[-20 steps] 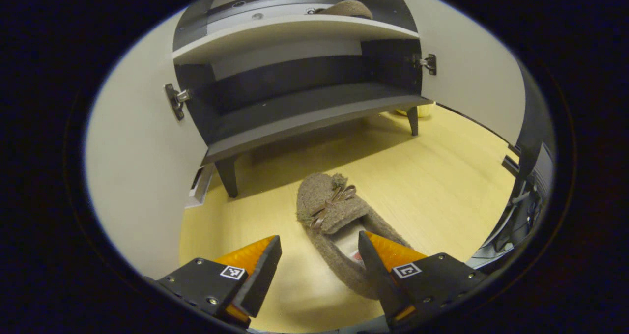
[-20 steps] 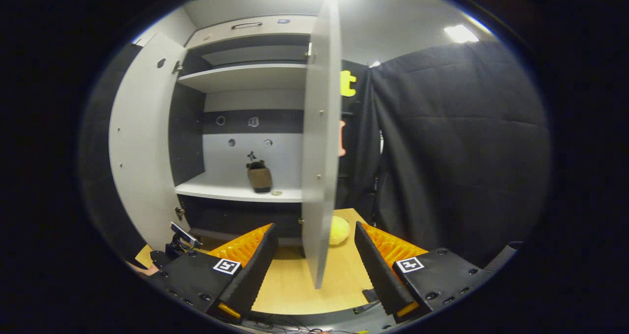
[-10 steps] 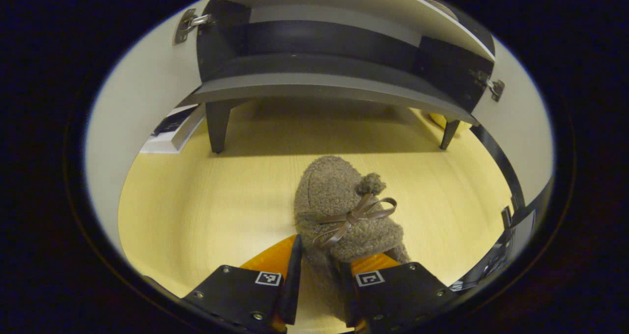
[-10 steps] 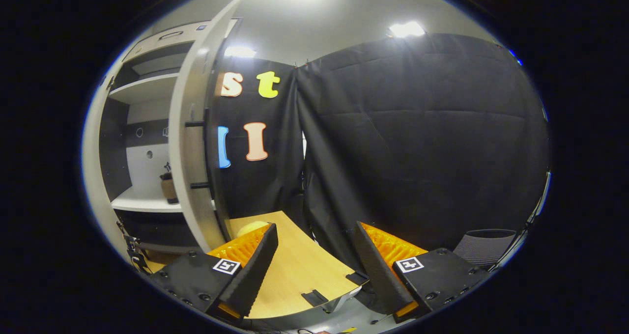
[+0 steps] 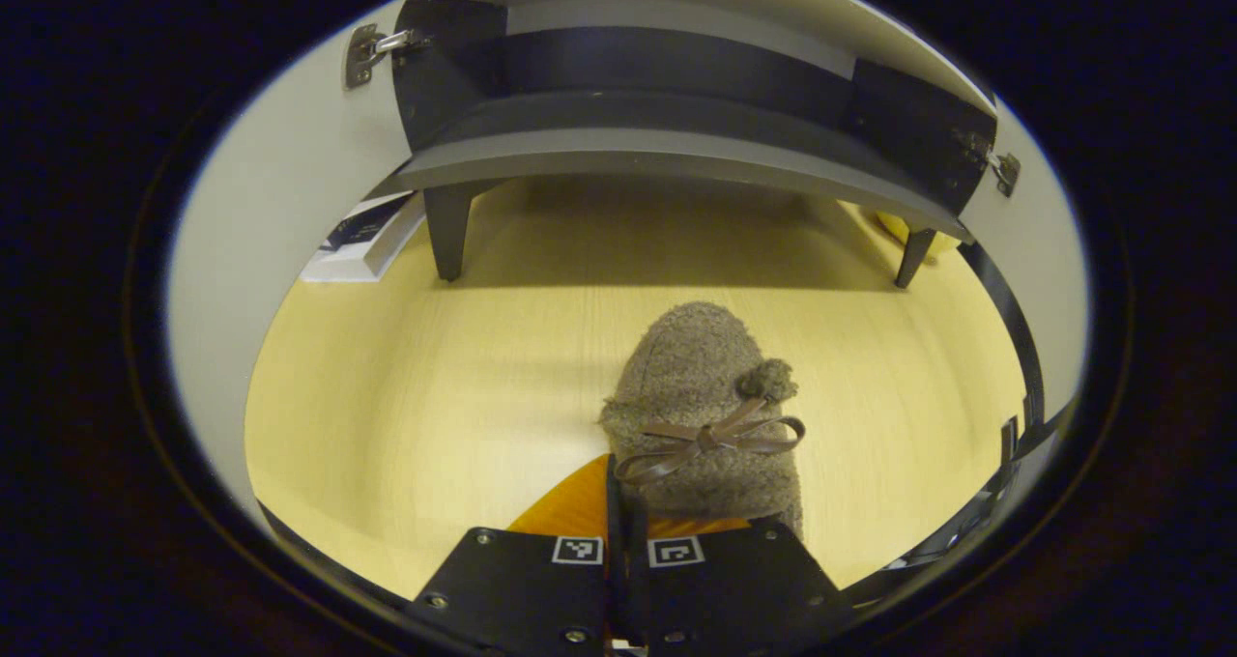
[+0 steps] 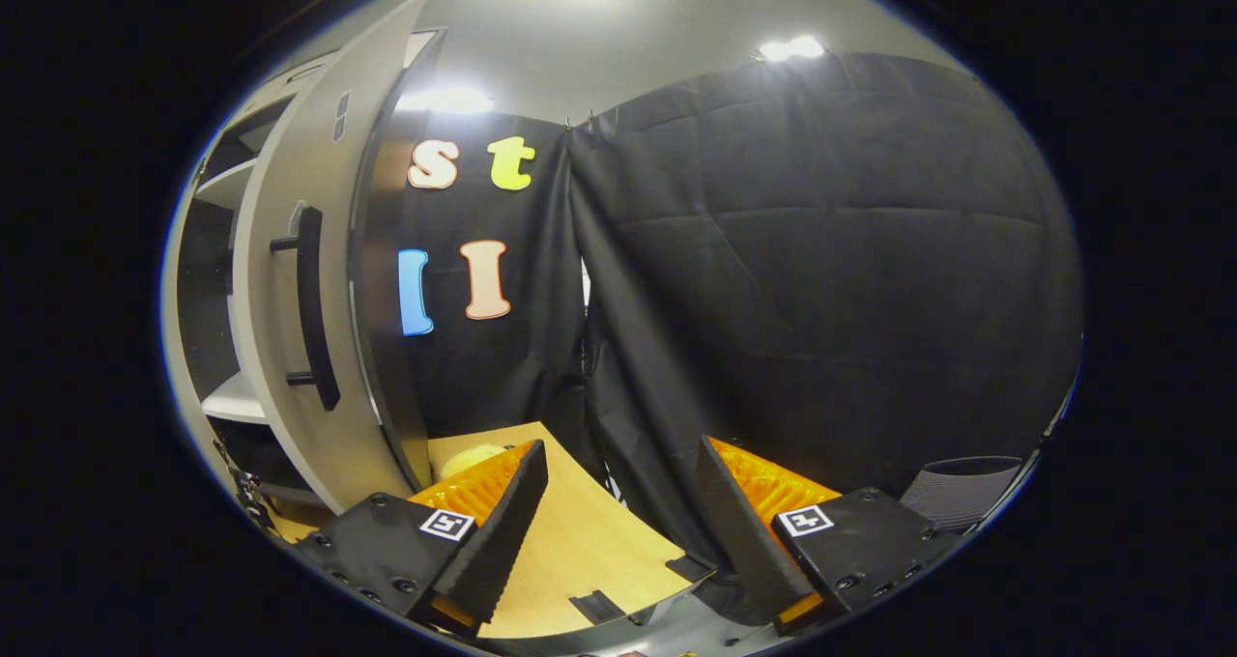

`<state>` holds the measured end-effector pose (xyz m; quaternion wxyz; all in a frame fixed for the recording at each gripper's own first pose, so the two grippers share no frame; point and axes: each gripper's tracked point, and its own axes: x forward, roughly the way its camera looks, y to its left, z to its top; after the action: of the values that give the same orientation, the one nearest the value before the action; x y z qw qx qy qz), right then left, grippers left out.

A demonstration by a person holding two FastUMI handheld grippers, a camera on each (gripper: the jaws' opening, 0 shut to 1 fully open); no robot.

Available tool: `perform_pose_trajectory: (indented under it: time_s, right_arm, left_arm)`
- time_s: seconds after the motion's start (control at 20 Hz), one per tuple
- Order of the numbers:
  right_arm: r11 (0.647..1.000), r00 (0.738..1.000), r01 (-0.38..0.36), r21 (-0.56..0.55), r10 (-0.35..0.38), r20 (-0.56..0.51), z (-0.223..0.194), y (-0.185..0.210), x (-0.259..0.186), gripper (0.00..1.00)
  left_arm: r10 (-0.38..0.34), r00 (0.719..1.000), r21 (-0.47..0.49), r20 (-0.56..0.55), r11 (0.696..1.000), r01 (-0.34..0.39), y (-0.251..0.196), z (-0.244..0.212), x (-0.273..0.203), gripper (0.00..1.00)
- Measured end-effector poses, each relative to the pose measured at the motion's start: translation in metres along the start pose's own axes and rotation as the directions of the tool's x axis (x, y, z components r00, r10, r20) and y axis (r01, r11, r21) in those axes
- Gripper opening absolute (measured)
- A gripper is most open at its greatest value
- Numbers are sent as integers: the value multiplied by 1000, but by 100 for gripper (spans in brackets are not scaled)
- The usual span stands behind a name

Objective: Grab one shoe with the right hand and put it into the shoe cabinet, grab the other shoe with the left hand and put it into the shoe cabinet; then close the right door with the right hand and the left door with the left hand.

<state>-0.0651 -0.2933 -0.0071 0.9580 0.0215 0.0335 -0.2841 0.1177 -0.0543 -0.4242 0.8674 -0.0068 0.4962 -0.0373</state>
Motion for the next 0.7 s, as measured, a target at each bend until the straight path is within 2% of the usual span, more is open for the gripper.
perform_pose_trajectory:
  time_s: [0.3, 0.7]
  right_arm:
    - [999, 999, -35, 34, 37, -31, -9, 2, 28, 98]
    - [996, 997, -77, 52, 79, -25, 1, 10, 58, 98]
  left_arm:
    - [29, 999, -50, -17, 998, -29, 6, -12, -50, 2]
    - [1, 998, -88, 68, 996, 5, 10, 44, -149, 2]
